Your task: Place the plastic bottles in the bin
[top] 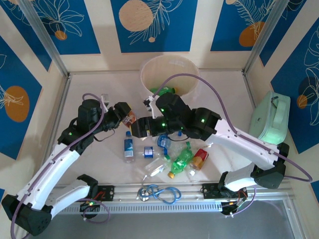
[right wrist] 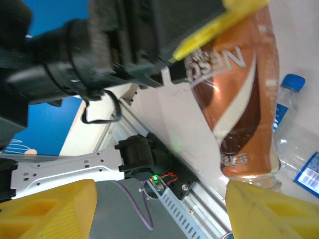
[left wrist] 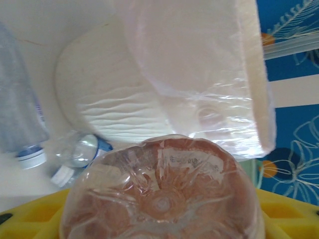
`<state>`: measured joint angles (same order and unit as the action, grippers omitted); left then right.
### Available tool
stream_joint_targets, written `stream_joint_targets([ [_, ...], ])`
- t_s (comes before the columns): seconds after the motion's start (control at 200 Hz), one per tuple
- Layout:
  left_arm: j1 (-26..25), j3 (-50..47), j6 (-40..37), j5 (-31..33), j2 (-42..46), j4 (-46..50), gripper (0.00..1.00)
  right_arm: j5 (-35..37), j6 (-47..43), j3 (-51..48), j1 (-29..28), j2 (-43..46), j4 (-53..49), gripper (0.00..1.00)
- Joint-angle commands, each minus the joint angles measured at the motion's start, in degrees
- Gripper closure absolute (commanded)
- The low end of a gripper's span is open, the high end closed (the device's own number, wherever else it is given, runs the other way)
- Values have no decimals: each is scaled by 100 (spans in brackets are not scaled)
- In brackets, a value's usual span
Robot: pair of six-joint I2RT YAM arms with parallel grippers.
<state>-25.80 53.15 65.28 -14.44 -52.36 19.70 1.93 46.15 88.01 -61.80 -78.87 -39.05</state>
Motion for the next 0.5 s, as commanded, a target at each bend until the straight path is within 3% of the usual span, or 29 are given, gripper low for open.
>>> stream_joint_targets([
  [0.0,101,-218,463,-516,107,-982,38,-13,98,-253,37,209,-181,30],
  [0.495,119,-613,817,-996,124,-1985,39,10,287,-964,390,733,-199,25],
])
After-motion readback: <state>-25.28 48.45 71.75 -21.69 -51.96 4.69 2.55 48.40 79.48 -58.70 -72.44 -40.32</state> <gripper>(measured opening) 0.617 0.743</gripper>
